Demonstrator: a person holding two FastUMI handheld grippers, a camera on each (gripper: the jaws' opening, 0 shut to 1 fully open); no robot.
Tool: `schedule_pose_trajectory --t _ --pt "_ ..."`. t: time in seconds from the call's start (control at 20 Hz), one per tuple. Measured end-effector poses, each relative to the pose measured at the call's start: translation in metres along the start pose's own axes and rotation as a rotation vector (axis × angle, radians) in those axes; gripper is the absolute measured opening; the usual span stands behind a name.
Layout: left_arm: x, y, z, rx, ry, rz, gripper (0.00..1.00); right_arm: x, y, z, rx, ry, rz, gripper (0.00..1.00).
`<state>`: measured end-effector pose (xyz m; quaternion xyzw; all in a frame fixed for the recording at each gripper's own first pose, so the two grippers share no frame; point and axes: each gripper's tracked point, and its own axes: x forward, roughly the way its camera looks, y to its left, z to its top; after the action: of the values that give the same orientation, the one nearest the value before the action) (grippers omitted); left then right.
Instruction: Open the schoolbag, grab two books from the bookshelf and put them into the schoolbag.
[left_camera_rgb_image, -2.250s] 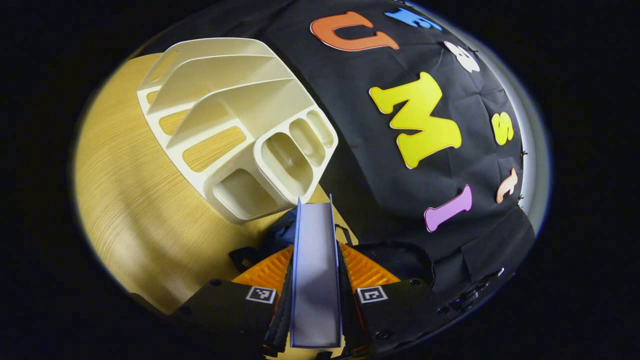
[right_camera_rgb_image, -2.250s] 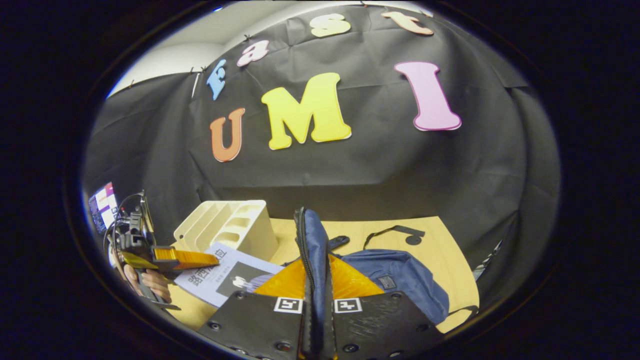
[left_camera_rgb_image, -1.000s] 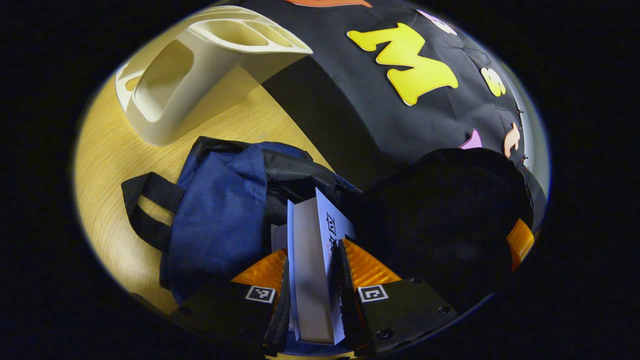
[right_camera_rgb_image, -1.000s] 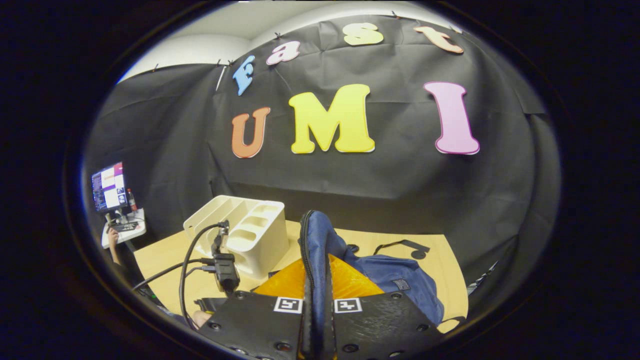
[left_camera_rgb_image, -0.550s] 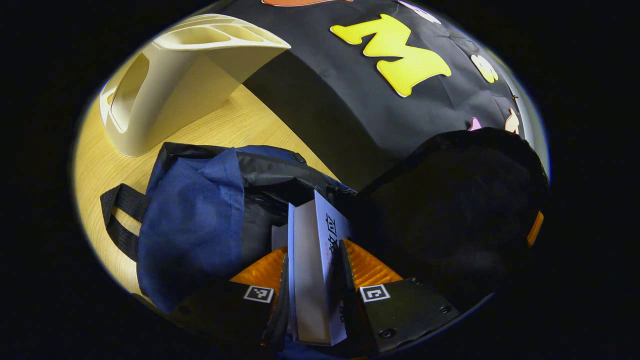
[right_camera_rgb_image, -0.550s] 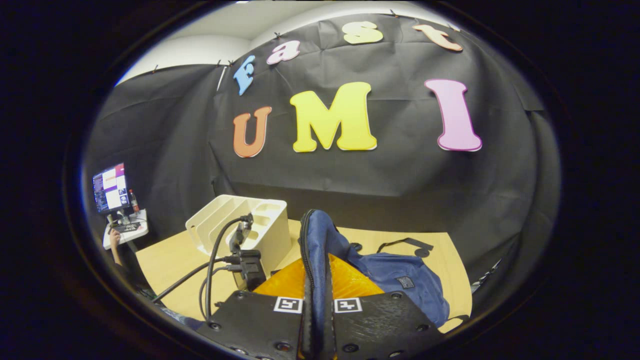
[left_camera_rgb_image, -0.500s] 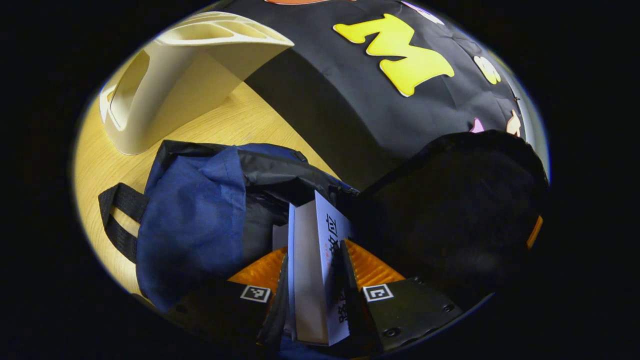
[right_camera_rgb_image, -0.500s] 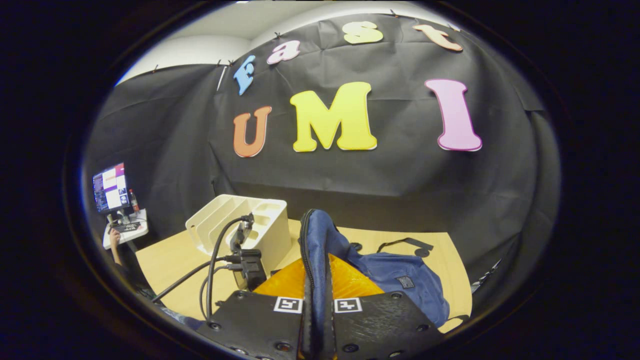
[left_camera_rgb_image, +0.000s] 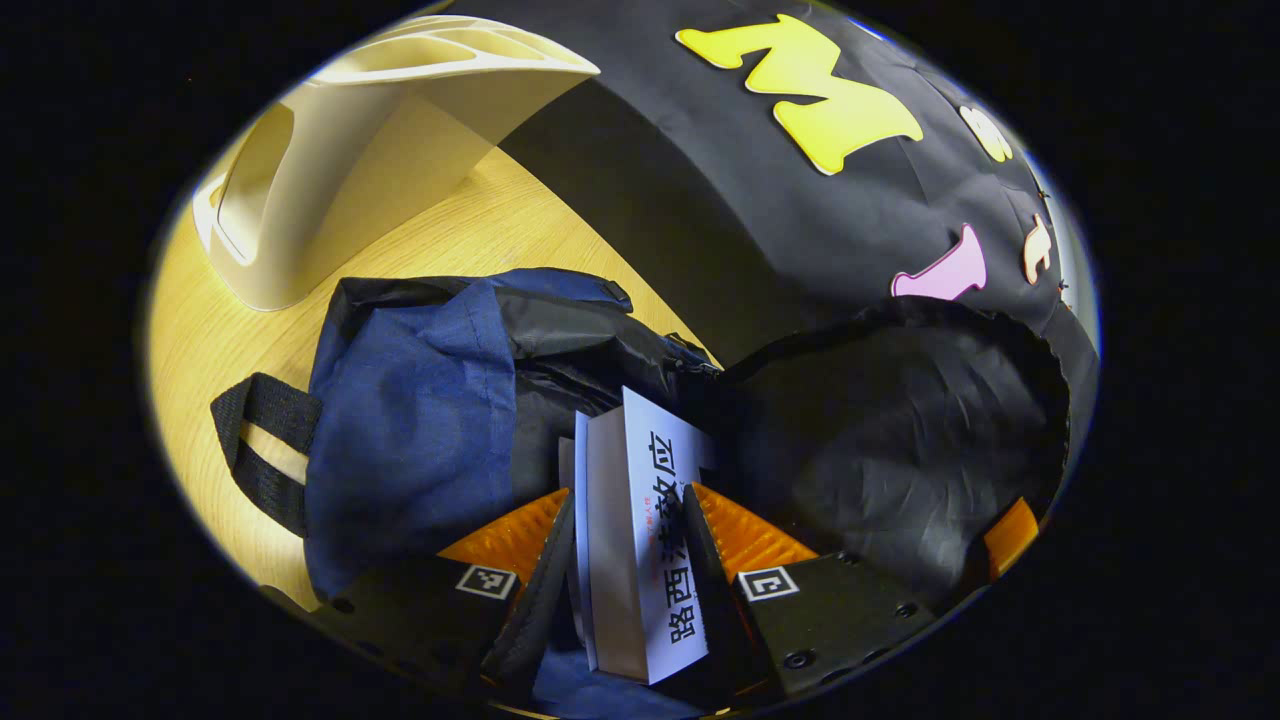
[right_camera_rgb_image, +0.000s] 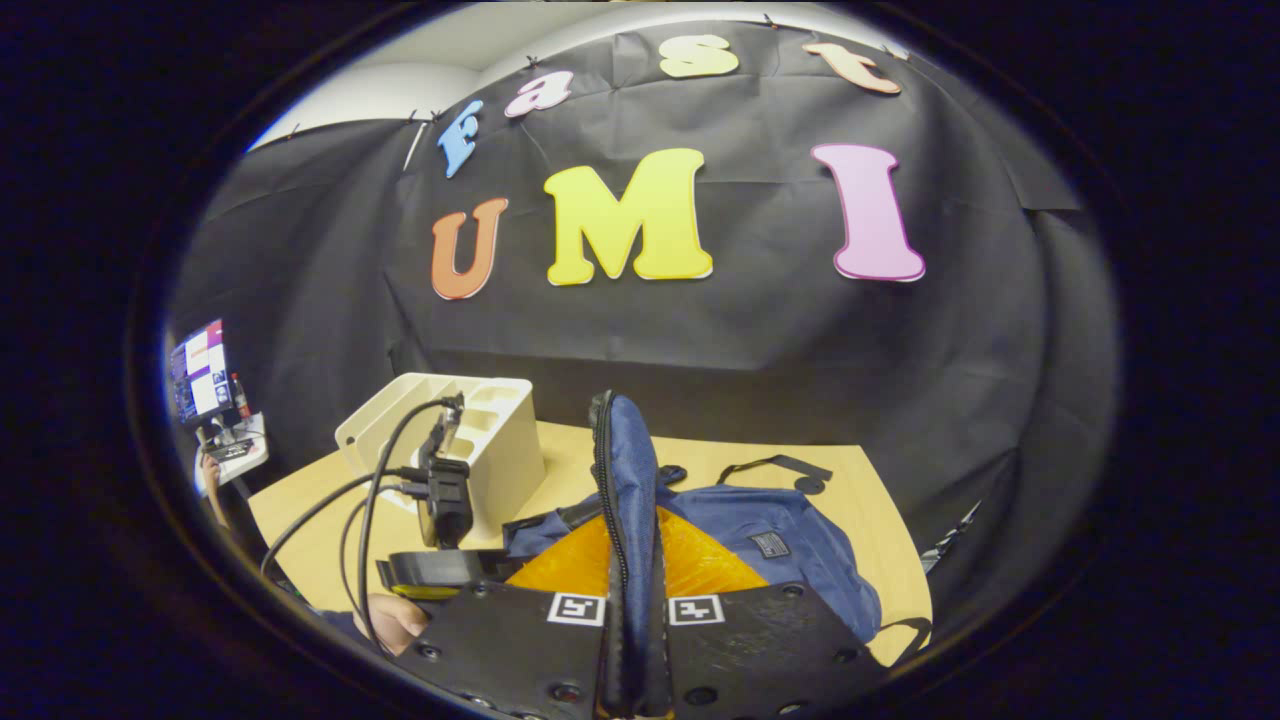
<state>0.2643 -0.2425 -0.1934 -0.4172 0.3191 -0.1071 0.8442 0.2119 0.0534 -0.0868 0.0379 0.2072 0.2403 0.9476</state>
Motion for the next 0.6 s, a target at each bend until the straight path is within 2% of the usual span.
schedule_pose_trajectory --t 0.15,0.2,0.3,0.45,0.6 --pt "-0.008 0.007 0.006 0.087 -0.013 0.062 0.71 -0.004 -0.010 -0.009 -0.005 0.019 -0.027 0.08" --pt "-0.011 0.011 0.009 0.130 -0.019 0.085 0.80 -0.005 -0.010 -0.011 -0.006 0.020 -0.029 0.08" --pt "-0.017 0.014 0.012 0.187 -0.030 0.111 0.86 -0.006 -0.010 -0.014 -0.008 0.024 -0.032 0.08" --pt "-0.029 0.019 0.011 0.221 -0.034 0.122 0.86 -0.006 -0.010 -0.019 -0.013 0.032 -0.043 0.08" --pt "-0.044 0.027 0.014 0.249 -0.053 0.131 0.86 -0.009 -0.021 -0.023 -0.030 0.025 -0.103 0.08"
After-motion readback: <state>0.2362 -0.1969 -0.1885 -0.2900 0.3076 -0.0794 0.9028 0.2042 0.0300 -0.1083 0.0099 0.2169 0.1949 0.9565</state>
